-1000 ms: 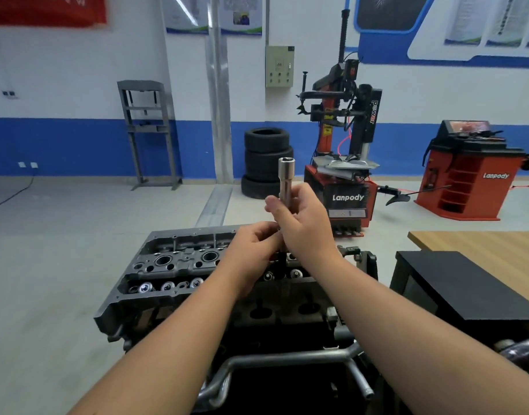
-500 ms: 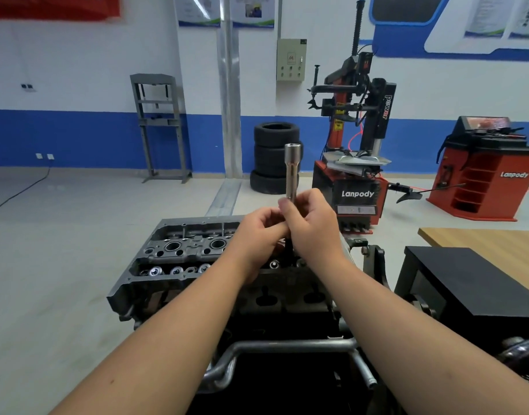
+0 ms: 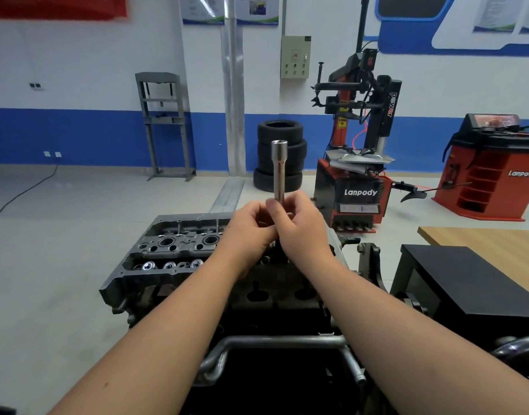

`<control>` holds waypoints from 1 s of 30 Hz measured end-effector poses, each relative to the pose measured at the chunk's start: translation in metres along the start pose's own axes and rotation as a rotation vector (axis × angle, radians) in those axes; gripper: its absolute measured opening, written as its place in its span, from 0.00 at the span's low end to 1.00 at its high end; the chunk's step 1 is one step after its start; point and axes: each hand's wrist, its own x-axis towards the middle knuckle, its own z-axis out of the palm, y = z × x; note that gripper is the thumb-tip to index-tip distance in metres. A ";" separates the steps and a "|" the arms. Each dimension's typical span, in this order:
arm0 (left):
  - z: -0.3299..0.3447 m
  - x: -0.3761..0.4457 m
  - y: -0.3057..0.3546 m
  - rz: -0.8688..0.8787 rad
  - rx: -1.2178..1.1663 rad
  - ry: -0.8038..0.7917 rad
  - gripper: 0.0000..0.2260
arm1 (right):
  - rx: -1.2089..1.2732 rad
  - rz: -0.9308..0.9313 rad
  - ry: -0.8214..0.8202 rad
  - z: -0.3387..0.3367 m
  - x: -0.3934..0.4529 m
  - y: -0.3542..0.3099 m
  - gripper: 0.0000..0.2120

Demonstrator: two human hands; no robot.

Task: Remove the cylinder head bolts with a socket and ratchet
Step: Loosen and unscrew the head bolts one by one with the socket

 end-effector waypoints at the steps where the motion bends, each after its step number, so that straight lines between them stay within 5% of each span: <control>1: 0.000 -0.001 0.000 0.011 -0.009 -0.012 0.08 | 0.005 0.000 0.002 -0.001 0.000 0.000 0.08; 10: -0.001 -0.007 0.005 0.029 -0.141 -0.155 0.06 | -0.111 -0.089 0.033 0.000 -0.006 -0.004 0.08; 18: -0.003 -0.002 0.001 0.065 -0.075 -0.046 0.08 | -0.079 -0.007 0.050 0.004 -0.006 -0.009 0.12; 30: -0.006 -0.004 0.005 -0.031 -0.243 -0.140 0.07 | -0.069 -0.047 0.038 -0.001 -0.007 -0.010 0.12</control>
